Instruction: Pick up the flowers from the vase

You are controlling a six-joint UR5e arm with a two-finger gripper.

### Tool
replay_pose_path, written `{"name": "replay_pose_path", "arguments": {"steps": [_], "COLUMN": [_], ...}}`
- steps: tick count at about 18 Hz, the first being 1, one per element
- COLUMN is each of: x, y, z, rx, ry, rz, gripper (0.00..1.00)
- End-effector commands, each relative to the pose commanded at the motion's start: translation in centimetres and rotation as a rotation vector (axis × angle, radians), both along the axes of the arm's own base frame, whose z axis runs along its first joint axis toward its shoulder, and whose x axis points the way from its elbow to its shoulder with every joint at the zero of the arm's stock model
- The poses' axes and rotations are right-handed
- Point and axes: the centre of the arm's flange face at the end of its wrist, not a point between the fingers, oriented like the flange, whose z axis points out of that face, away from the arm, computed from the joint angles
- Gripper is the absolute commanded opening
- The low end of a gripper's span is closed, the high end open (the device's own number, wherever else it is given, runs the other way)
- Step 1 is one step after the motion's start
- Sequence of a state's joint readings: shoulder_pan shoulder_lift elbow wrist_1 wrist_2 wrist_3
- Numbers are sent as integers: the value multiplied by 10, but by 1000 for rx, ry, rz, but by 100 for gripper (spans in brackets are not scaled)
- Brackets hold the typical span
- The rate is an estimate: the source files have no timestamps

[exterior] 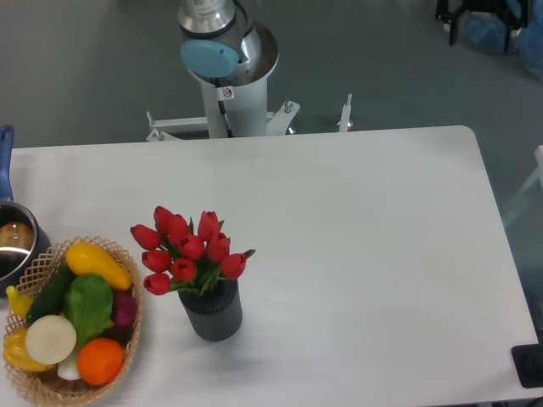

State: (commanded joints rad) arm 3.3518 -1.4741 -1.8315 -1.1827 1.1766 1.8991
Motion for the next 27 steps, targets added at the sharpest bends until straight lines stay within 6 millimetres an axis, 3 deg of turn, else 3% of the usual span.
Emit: {"name": "replay_pose_path", "arguments": {"steps": [3,6,9,14,17,22,27], "x": [7,16,23,42,50,66,75], "y": [25,53,75,135,155,189,223], "z": [-8,-2,-3,-8,-8,-31,-57], "rx": [75,182,192,226,261,356,301], "ry": [-43,-73,-104,-199,-229,-311,-364], "rz": [29,71,60,86,80,-7,-83], "gripper": [100,100,100,100,100,100,100]}}
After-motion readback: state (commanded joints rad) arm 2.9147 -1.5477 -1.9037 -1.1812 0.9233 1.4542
